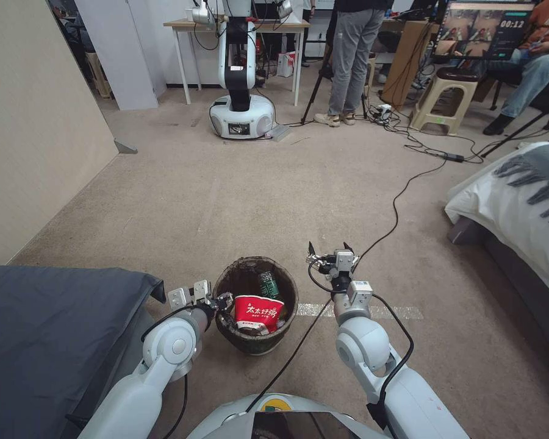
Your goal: Pick up the trash bin, then pick up the garbage from the floor and place it into the trash bin.
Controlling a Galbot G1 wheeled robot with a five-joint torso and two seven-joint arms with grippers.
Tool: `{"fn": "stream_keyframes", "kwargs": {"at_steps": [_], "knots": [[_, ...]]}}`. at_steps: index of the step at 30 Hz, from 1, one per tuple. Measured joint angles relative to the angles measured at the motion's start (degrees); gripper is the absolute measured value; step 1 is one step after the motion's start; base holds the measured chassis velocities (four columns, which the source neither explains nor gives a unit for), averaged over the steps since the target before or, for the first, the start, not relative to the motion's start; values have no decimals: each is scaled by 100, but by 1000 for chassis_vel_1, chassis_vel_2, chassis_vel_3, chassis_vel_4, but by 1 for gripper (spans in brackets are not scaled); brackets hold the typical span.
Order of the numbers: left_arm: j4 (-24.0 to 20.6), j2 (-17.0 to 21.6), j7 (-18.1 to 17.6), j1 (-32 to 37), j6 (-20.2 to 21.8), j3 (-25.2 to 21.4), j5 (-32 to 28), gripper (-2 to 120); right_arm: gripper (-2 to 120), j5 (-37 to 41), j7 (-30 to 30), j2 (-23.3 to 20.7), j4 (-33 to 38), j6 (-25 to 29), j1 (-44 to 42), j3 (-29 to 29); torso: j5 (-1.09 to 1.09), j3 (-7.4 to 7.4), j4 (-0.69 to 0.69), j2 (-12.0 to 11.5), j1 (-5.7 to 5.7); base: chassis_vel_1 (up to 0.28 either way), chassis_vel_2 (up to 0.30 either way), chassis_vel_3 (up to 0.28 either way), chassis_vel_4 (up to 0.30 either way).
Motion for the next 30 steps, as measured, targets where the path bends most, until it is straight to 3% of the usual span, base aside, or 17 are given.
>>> {"fn": "stream_keyframes", "kwargs": {"at_steps": [2, 4, 8, 13, 16, 17, 18, 21, 23, 24, 25, 27, 30], "knots": [[-32, 7, 6, 2, -10, -15, -2, 59, 100, -4, 0, 5, 2, 0, -10, 0, 1, 0, 0, 0, 0, 0, 0, 0, 0], [-122, 13, 21, 16, -60, -68, 8, 71, 100, -27, -1, 40, 15, 3, -37, 0, 0, -1, 1, 0, 0, 0, 0, 0, 0], [-212, 16, 28, 40, -112, -114, 52, 81, 100, -44, 0, 77, 23, 6, -54, 0, 0, -1, 1, 0, 0, 0, 0, 0, 0], [-386, 28, 87, 96, -225, -198, 396, 97, 100, -70, 0, 127, 42, 16, -72, 0, 1, -1, 2, 0, 0, 0, 0, 0, 0], [-483, 45, 210, 179, -374, -258, 976, 100, 100, -96, -1, 146, 55, 48, -82, 8, 1, -1, 2, 0, 0, 0, 0, 0, 0], [-509, 52, 315, 240, -535, -301, 1434, 100, 100, -127, -1, 150, 55, 75, -82, 26, 1, -2, 2, 0, 0, 0, 0, 0, 0], [-509, 52, 315, 240, -535, -301, 1434, 100, 100, -127, -1, 150, 55, 75, -82, 26, 1, -2, 2, 0, 0, 0, 0, 0, 0], [-596, 41, 527, 414, -974, -440, 2475, 100, 100, -216, -13, 144, 55, 122, -87, 127, 1, -2, 2, 0, 0, 0, 0, 0, 0], [-611, 35, 545, 437, -1024, -455, 2585, 100, 100, -227, -16, 141, 55, 127, -89, 147, 2, -2, 2, 0, 0, 0, 0, 0, 0], [-666, -8, 654, 547, -1267, -528, 3146, 100, 100, -264, -21, 126, 57, 143, -100, 226, 2, -2, 1, 0, 0, 0, 0, 0, 0], [-666, -8, 654, 547, -1267, -528, 3146, 100, 100, -264, -21, 126, 57, 143, -100, 226, 2, -2, 1, 0, 0, 0, 0, 0, 0], [-697, -117, 833, 751, -1705, -596, 3959, 100, 100, -295, -23, 98, 90, 174, -120, 383, 2, -2, 2, 0, 0, 0, 0, 0, 0], [-700, -186, 879, 833, -1881, -619, 4239, 100, 100, -297, -23, 96, 105, 187, -132, 453, 2, -2, 2, 0, 0, 0, 0, 0, 0]]}}
